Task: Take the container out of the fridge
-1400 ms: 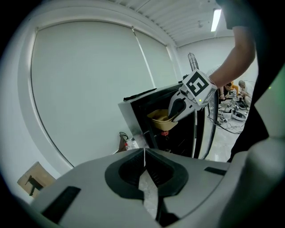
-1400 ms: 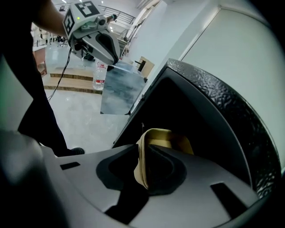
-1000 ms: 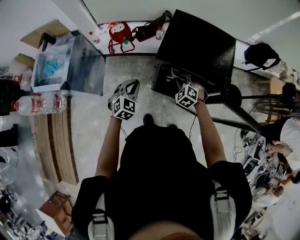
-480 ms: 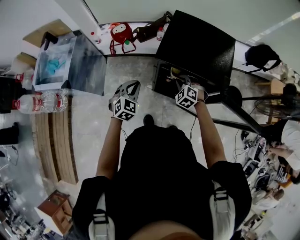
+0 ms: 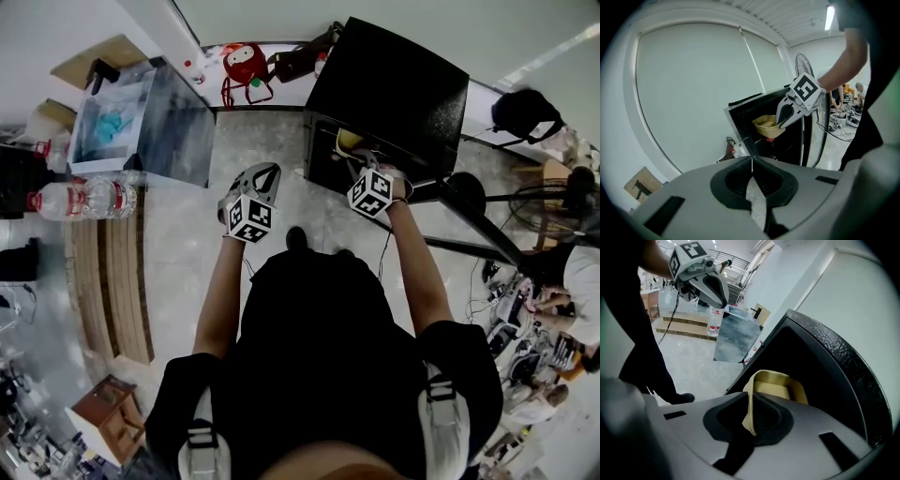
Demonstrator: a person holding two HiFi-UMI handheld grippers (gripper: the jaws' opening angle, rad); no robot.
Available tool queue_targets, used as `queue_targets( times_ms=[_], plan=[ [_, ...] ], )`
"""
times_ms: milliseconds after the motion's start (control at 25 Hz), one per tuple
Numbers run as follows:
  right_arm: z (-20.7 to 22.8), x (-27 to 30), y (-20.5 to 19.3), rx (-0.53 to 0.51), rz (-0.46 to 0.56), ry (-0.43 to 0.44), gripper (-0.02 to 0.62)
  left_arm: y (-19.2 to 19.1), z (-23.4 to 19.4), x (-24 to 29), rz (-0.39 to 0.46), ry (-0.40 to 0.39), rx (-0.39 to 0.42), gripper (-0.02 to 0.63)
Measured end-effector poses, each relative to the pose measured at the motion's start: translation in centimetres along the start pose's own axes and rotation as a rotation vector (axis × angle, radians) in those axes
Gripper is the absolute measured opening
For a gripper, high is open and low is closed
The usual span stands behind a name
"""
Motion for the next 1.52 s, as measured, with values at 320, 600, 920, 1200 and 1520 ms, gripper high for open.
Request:
queue_targets(
  times_ms=[320,600,920,1200,1520],
  plan=[
    [-0.8,-1.5,-0.3,-0.067,0.018,0.003,0.028,0.6,2.5,-0.8,-0.003,0.021,-0.015,0.025],
    [-2.0,-3.4,-1.7,-0.102,0.048,0.023,0.028,1.2,5.8,-1.8,-0.007,0.057,-0.038,0.025],
    [-3.3,-5.6,-2.6,-0.150,0.104,0.043,0.028,1.9,10.4,-3.2,-0.012,0.103,-0.072,0.025],
    [-5.2,-7.1,-3.2,-0.203,0.168,0.072,0.028,1.4,14.7,-5.1,-0.041,0.167,-0.118,0.025],
    [-8.8,-9.0,-3.9,-0.271,0.244,0.131,0.028,0.4,20.4,-7.7,-0.087,0.245,-0.182,0.025]
  ],
)
Point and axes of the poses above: the fingertips, and each gripper's own axes: x forward along the fingers, z to its right, y out of its top, the point moved 9 cm from there along -x, backward along the fingers, and after that the axes turned 12 degrees about -x, right-handed, at the moved point
